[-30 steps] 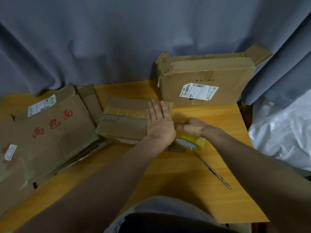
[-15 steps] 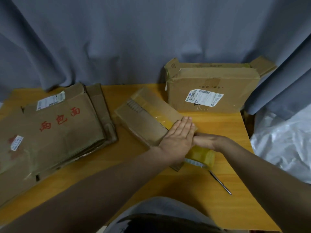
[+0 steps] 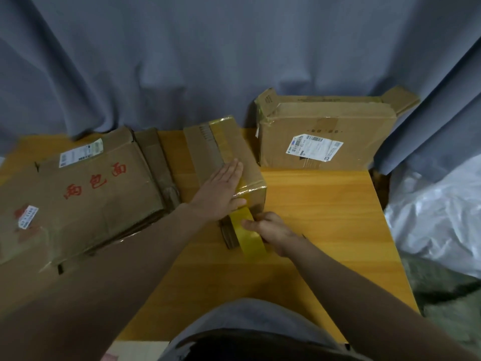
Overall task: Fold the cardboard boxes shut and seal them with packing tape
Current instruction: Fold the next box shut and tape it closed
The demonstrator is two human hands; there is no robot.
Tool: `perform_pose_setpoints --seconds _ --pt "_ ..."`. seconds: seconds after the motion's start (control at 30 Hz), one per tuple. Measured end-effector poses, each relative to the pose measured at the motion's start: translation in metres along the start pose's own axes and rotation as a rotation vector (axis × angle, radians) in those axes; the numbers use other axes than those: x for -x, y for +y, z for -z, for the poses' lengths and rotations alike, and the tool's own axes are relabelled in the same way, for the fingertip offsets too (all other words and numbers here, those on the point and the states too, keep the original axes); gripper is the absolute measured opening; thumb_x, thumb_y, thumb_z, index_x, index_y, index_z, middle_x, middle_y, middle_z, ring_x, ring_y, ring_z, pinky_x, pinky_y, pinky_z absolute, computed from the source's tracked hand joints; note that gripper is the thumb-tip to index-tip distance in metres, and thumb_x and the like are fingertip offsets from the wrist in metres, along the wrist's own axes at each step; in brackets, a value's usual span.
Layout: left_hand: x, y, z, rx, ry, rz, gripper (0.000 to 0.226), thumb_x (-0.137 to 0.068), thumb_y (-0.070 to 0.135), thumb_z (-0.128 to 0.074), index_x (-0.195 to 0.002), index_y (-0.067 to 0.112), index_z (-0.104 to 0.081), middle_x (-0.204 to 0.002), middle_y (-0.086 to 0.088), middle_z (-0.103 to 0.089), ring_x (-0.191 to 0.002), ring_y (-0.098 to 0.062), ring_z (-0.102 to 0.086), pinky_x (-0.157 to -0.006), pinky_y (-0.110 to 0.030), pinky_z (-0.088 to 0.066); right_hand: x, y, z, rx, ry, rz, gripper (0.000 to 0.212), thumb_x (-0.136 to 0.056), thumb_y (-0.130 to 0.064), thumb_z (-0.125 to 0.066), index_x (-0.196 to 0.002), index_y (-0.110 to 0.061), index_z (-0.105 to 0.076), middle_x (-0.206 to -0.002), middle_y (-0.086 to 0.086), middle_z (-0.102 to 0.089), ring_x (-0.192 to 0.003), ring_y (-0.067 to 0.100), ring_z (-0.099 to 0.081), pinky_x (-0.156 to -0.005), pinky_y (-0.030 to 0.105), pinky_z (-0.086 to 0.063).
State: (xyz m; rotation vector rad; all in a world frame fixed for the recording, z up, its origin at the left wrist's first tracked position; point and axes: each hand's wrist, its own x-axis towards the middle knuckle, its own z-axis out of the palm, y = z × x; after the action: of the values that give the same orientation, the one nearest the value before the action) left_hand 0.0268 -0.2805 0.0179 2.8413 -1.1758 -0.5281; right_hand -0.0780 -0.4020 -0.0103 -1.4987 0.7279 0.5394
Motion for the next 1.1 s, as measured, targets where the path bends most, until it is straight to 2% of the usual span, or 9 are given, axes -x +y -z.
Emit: perform_pose_setpoints --seconds 0.17,0.3,0.43,0.5,0.6,0.7,0.83,0.93,1.1 --pt "-0.001 0.018 -0.014 -0.111 0.16 0.127 0.09 -0.094 0.042 -0.051 -0.15 0.01 0.01 -0.159 -0.007 0.012 -0.147 -0.019 0.006 -0.118 -0.031 0.001 0.002 -0.003 -0.001 -0.068 -0.007 0.006 0.029 -0.088 -0.025 -0.067 -0.113 -0.014 -0.056 -0.107 0.001 -0.059 -0.098 0.017 -0.05 -0.084 0.031 -0.041" --pt "0.0 0.019 -0.014 -0.148 0.172 0.131 0.091 -0.093 0.043 -0.052 -0.15 0.008 0.009 -0.16 -0.009 0.009 -0.147 -0.021 0.004 -0.117 -0.03 0.0 -0.004 0.013 -0.003 -0.094 0.028 0.015 0.039 -0.085 -0.035 -0.069 -0.117 -0.014 -0.061 -0.117 0.003 -0.062 -0.11 0.021 -0.055 -0.087 0.031 -0.044" --pt "0.001 0.019 -0.017 -0.158 0.185 0.114 0.087 -0.094 0.046 -0.048 -0.151 0.01 0.008 -0.16 -0.008 0.008 -0.147 -0.02 0.002 -0.116 -0.028 0.002 -0.003 0.04 0.006 -0.17 0.259 0.092 0.037 -0.092 -0.038 -0.058 -0.114 -0.008 -0.065 -0.106 0.004 -0.067 -0.1 0.019 -0.061 -0.079 0.019 -0.046" --pt "0.001 0.018 -0.016 -0.158 0.192 0.114 0.086 -0.095 0.049 -0.043 -0.151 0.009 0.008 -0.16 -0.008 0.008 -0.147 -0.019 0.003 -0.115 -0.028 0.004 -0.005 0.065 0.024 0.149 0.498 0.133 0.027 -0.093 -0.022 -0.056 -0.116 -0.011 -0.063 -0.112 0.008 -0.065 -0.108 0.026 -0.058 -0.08 0.026 -0.043" --pt "0.0 0.015 -0.015 -0.189 0.186 0.111 0.081 -0.097 0.053 -0.032 -0.15 0.007 0.01 -0.159 -0.01 0.009 -0.147 -0.02 0.004 -0.116 -0.031 0.003 -0.008 0.103 0.052 0.681 0.715 -0.023 0.042 -0.088 -0.007 -0.051 -0.13 -0.01 -0.049 -0.134 0.014 -0.046 -0.124 0.033 -0.04 -0.098 0.04 -0.035" --pt "-0.002 0.016 -0.016 -0.214 0.165 0.111 0.079 -0.097 0.053 -0.028 -0.15 0.007 0.009 -0.159 -0.011 0.008 -0.147 -0.02 0.004 -0.118 -0.032 0.0 -0.002 0.121 0.065 0.715 0.753 -0.242 0.04 -0.092 -0.005 -0.04 -0.132 -0.007 -0.039 -0.14 0.016 -0.035 -0.129 0.034 -0.031 -0.103 0.043 -0.031" --pt "-0.004 0.012 -0.016 -0.209 0.13 0.101 0.085 -0.095 0.054 -0.035 -0.15 0.008 0.01 -0.159 -0.01 0.01 -0.147 -0.021 0.005 -0.117 -0.032 0.0 -0.003 0.124 0.074 0.776 0.63 -0.201 0.036 -0.095 -0.003 -0.038 -0.132 -0.002 -0.039 -0.133 0.019 -0.044 -0.123 0.036 -0.043 -0.097 0.044 -0.041" --pt "-0.003 0.007 -0.013 -0.247 0.105 0.063 0.093 -0.092 0.053 -0.045 -0.15 0.008 0.012 -0.159 -0.009 0.013 -0.147 -0.02 0.007 -0.117 -0.03 0.003 -0.006 0.117 0.074 0.697 0.582 -0.116 0.035 -0.092 -0.002 -0.044 -0.127 0.0 -0.043 -0.122 0.021 -0.05 -0.108 0.04 -0.054 -0.082 0.042 -0.046" --pt "0.006 -0.01 -0.009 -0.202 0.053 -0.002 0.091 -0.092 0.052 -0.046 -0.15 0.014 0.013 -0.159 -0.004 0.015 -0.147 -0.017 0.009 -0.119 -0.031 0.002 -0.009 0.069 0.057 0.124 0.592 0.007 0.025 -0.092 -0.011 -0.049 -0.114 -0.005 -0.06 -0.087 0.015 -0.061 -0.077 0.031 -0.058 -0.071 0.041 -0.047"
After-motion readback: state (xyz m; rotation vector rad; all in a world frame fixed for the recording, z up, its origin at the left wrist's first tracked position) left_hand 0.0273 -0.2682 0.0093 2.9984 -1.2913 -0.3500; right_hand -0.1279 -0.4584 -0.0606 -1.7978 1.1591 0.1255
